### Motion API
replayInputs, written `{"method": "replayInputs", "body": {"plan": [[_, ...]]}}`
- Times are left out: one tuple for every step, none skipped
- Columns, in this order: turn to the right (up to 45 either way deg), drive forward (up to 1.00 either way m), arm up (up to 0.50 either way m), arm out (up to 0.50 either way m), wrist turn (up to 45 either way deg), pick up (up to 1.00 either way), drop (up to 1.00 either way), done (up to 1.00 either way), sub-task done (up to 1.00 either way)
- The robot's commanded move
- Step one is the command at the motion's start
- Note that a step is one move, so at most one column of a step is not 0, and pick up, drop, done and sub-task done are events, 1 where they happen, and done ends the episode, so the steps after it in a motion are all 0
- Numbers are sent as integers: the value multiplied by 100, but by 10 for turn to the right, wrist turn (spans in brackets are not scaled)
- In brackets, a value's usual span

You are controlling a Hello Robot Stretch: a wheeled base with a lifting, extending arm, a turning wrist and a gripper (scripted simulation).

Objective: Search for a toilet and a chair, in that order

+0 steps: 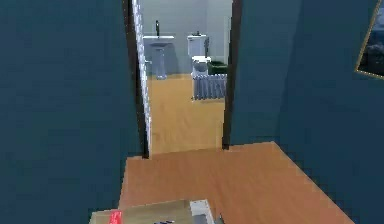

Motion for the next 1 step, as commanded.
{"method": "replayInputs", "body": {"plan": [[450, 0, 0, 0, 0, 0, 0, 0, 0]]}}
